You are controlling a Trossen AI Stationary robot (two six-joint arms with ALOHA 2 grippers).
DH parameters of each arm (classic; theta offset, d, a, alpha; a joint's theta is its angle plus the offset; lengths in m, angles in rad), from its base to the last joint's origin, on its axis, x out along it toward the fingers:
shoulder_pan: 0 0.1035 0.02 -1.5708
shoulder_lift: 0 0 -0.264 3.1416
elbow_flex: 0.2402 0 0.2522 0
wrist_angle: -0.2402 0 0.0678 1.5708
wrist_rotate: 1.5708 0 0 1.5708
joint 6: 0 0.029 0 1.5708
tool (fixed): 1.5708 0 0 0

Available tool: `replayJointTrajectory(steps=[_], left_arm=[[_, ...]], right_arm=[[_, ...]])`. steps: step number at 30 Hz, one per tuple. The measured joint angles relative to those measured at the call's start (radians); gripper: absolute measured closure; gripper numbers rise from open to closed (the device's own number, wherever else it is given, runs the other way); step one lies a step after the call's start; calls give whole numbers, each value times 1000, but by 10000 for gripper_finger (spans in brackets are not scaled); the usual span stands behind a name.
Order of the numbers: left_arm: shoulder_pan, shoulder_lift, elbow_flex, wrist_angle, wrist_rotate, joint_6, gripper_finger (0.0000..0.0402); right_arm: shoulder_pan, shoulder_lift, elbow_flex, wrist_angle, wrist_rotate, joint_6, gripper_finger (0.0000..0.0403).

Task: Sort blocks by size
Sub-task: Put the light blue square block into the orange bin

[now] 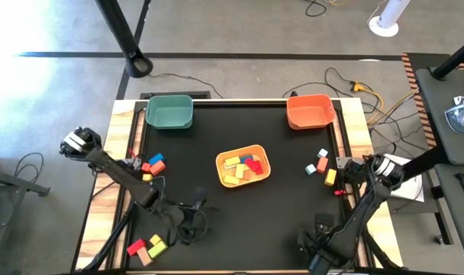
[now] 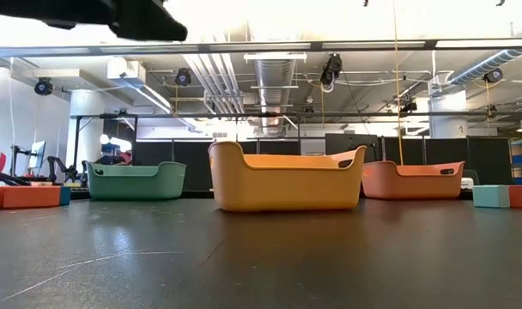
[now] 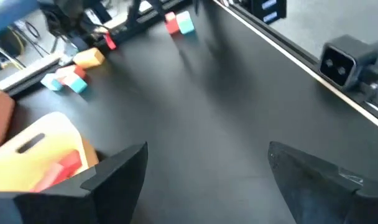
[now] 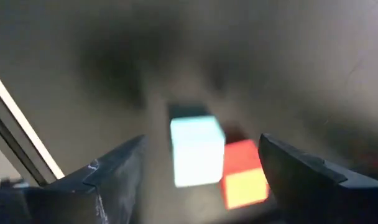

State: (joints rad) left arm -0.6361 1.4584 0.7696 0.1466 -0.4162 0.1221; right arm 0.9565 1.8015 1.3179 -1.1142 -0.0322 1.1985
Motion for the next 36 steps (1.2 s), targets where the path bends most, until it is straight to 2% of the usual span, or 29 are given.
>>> replayJointTrajectory(steps=[5, 7, 18, 24, 36], left_arm=[[-2, -43, 0, -67, 1, -21, 84], [-2, -50, 0, -85, 2, -38, 84], [-2, -51, 0, -87, 3, -60, 84], [-4, -51, 0, -89, 3, -80, 84], [-6, -51, 0, -131, 4, -113, 84]], right_arm=[[-17, 61, -2, 2, -207, -13, 117], [-18, 70, -8, 0, -251, -14, 124], [-23, 73, -36, 5, -219, -61, 162], [-30, 72, -81, 85, -212, -95, 189], [-101, 53, -93, 99, -196, -209, 277]])
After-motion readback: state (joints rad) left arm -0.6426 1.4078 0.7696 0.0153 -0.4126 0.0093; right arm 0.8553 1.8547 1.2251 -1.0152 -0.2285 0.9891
